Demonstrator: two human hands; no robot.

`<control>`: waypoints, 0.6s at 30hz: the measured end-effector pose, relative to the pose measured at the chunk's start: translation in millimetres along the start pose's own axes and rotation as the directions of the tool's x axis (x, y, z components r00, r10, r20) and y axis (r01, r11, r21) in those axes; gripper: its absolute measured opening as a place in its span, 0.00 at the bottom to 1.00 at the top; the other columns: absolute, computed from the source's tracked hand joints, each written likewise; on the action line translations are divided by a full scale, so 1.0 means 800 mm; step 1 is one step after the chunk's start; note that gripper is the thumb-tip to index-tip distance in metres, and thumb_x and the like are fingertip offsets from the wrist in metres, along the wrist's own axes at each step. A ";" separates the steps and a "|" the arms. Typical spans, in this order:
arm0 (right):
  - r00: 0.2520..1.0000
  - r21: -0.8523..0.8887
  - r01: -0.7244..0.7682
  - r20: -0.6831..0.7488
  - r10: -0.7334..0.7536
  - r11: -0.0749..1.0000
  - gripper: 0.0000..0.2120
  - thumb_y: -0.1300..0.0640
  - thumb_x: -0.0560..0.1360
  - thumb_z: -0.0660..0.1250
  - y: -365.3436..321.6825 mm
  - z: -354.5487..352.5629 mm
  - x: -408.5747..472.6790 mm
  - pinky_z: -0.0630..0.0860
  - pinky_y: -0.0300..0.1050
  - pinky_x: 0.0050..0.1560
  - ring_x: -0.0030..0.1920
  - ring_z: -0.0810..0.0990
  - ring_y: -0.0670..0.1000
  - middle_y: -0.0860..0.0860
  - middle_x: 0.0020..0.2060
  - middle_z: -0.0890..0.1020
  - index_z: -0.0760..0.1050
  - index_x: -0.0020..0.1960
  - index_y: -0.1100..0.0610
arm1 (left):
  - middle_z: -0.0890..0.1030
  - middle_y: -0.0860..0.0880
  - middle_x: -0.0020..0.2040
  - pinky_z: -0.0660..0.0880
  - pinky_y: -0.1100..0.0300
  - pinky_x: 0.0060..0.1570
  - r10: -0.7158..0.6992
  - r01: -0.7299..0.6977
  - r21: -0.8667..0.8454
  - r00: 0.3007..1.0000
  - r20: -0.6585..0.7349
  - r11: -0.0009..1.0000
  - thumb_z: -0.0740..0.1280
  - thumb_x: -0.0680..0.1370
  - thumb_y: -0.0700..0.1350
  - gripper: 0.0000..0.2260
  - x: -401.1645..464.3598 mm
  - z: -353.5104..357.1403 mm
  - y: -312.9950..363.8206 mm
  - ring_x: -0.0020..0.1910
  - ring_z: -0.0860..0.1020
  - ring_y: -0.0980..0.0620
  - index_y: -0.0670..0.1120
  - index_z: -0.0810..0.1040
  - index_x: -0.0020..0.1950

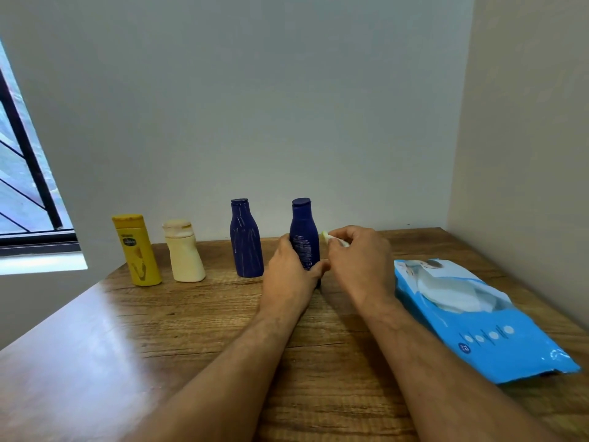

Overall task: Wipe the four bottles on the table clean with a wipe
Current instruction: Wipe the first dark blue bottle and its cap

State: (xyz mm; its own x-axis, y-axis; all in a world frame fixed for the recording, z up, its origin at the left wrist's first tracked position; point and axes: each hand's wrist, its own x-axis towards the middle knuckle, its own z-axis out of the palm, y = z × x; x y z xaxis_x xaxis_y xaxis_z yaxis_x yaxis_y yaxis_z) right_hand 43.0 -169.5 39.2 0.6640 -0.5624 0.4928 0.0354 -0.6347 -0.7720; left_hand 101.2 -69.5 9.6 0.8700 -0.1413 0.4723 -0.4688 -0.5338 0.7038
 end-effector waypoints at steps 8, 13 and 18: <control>0.998 -0.064 -0.064 -0.013 0.064 0.996 0.10 0.53 0.79 0.66 0.005 -0.002 0.005 0.74 0.39 0.45 0.46 0.77 0.45 0.48 0.50 0.84 0.81 0.57 0.51 | 0.81 0.49 0.57 0.79 0.50 0.55 -0.113 0.112 0.075 0.993 0.019 0.991 0.77 0.69 0.58 0.30 0.017 0.012 0.006 0.54 0.81 0.48 0.47 0.71 0.64; 0.995 -0.102 -0.087 0.032 0.091 0.991 0.11 0.53 0.78 0.66 0.008 0.004 0.010 0.72 0.40 0.41 0.46 0.77 0.46 0.48 0.52 0.84 0.81 0.59 0.51 | 0.81 0.50 0.54 0.80 0.51 0.52 -0.137 0.132 0.092 0.990 0.043 0.987 0.75 0.70 0.58 0.28 0.026 0.019 0.004 0.50 0.80 0.50 0.48 0.71 0.64; 0.991 -0.130 -0.111 0.064 0.120 0.985 0.11 0.53 0.78 0.68 0.010 0.008 0.011 0.69 0.40 0.40 0.44 0.76 0.47 0.50 0.52 0.84 0.81 0.59 0.52 | 0.82 0.51 0.52 0.80 0.49 0.53 -0.148 0.143 0.100 0.988 0.053 0.985 0.76 0.69 0.58 0.30 0.025 0.017 0.002 0.49 0.81 0.50 0.49 0.70 0.65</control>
State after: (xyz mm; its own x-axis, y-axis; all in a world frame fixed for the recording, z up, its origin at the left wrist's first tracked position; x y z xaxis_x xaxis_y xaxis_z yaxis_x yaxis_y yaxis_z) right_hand 53.6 -176.0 35.1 0.7102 -0.5990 0.3700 -0.1357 -0.6321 -0.7629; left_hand 120.3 -84.7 12.9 0.9368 -0.1046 0.3339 -0.3224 -0.6288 0.7075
